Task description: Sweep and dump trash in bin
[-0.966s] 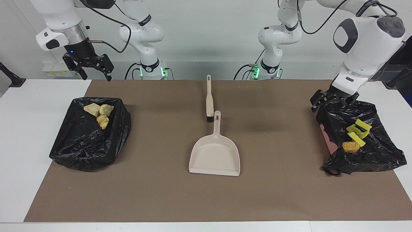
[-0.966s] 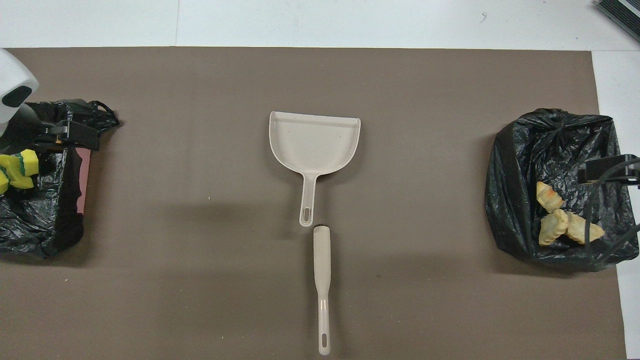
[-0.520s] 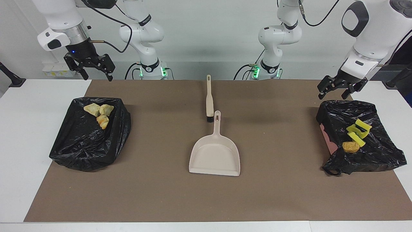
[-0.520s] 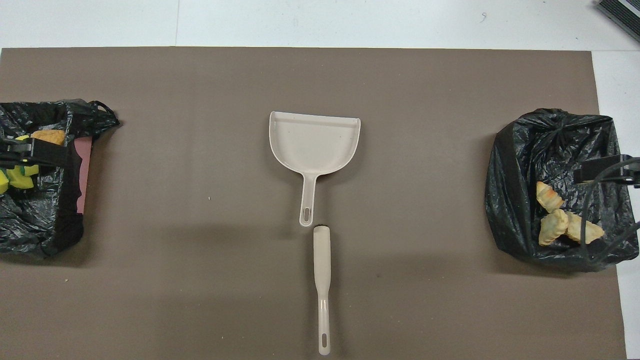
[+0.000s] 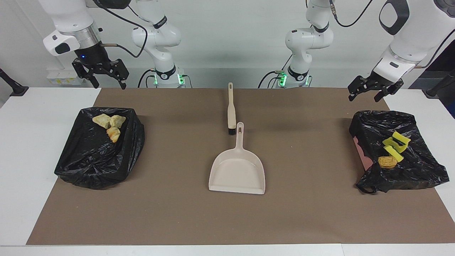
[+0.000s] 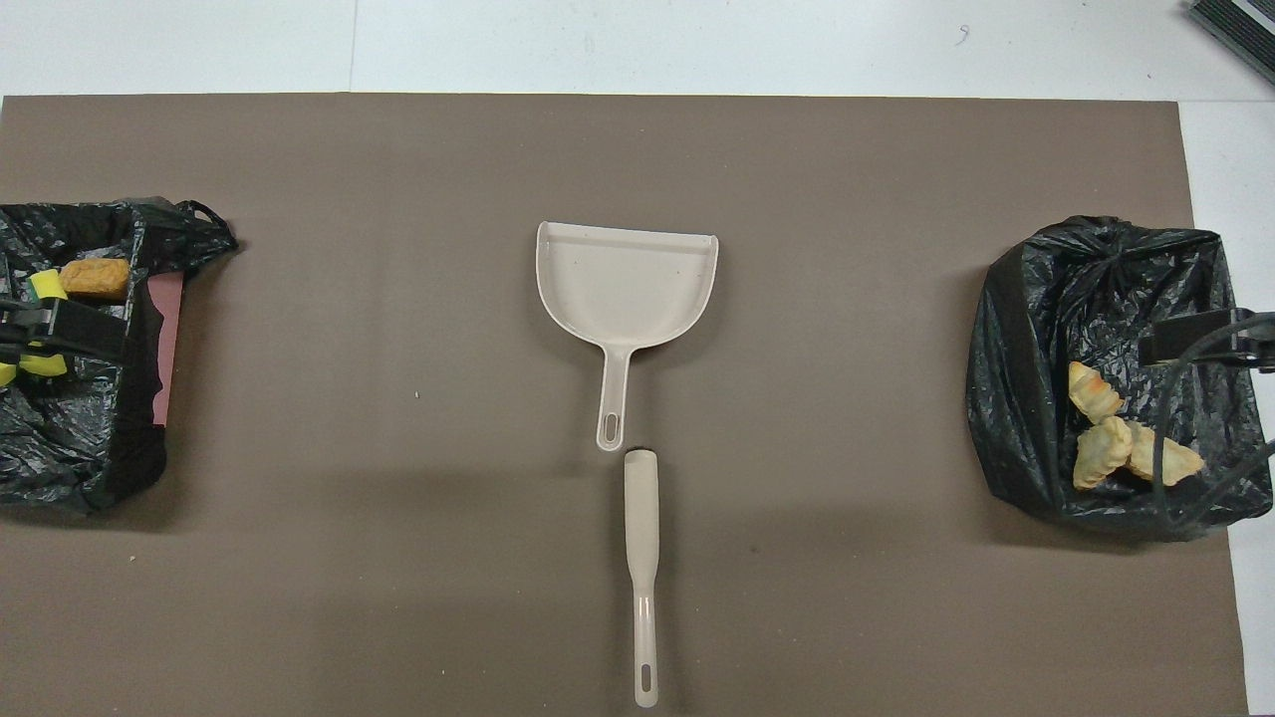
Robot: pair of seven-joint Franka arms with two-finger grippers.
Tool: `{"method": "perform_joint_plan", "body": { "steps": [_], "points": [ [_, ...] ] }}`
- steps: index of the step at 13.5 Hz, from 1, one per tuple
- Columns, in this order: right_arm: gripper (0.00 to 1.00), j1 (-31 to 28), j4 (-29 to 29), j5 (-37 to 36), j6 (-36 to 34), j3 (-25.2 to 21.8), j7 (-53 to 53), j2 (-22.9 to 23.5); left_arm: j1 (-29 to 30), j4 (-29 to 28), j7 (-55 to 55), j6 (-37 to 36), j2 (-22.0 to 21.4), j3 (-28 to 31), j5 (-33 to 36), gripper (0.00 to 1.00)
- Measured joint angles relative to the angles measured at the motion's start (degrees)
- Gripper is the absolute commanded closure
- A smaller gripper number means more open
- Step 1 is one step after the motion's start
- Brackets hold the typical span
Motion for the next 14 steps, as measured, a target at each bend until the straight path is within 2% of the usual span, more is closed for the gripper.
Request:
{"method": "perform_joint_plan", "body": {
  "steps": [4, 14],
  "points": [
    [0.00, 0.0, 0.0, 0.0, 0.0, 0.0, 0.0, 0.0, 0.0, 4.3, 0.2, -2.0, 2.7, -0.3, 0.0, 0.00],
    [0.00, 0.0, 0.0, 0.0, 0.0, 0.0, 0.0, 0.0, -0.1, 4.5, 1.6, -1.7, 3.1, -0.4, 0.0, 0.00]
  ]
}}
